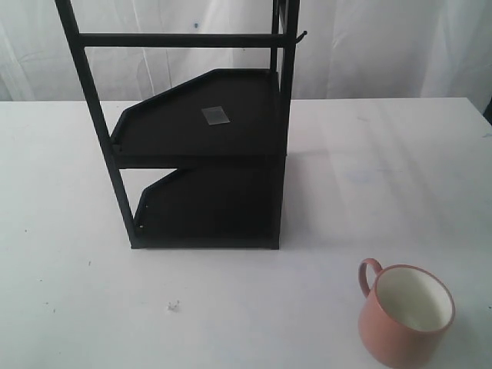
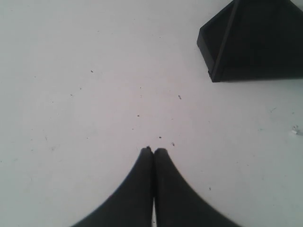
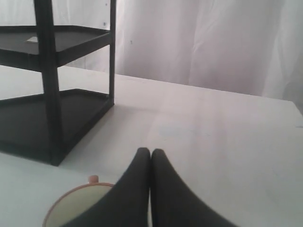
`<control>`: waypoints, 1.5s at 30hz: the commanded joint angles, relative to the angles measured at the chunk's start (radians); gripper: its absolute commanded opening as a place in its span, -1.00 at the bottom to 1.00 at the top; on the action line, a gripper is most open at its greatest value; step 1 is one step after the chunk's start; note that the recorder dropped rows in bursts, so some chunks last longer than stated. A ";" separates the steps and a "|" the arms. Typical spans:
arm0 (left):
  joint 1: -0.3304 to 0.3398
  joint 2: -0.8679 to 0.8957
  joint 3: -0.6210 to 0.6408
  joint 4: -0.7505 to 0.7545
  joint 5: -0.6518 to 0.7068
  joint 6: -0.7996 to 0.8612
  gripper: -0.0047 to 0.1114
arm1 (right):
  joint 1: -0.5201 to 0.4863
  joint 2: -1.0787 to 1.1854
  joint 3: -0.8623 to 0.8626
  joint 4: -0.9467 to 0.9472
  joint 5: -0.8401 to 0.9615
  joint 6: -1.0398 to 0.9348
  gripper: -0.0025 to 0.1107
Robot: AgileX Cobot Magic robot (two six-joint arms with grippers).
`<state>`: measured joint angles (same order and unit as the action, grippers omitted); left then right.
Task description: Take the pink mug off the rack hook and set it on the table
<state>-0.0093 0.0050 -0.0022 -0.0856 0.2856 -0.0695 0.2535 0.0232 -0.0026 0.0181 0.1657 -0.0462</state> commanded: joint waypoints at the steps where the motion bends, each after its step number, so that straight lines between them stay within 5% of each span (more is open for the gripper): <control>1: -0.002 -0.005 0.002 -0.009 -0.001 0.000 -0.92 | -0.091 -0.004 0.003 -0.009 -0.005 -0.002 -0.96; 16: -0.002 -0.005 0.002 -0.009 -0.001 0.000 -0.92 | -0.310 -0.004 0.003 -0.018 -0.003 -0.038 -0.96; 45: -0.002 -0.005 0.002 -0.009 -0.001 0.000 -0.92 | -0.317 -0.004 0.003 -0.018 -0.003 -0.036 -0.96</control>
<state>-0.0093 0.0050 -0.0022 -0.0856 0.2856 -0.0695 -0.0575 0.0232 -0.0026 0.0095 0.1657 -0.0727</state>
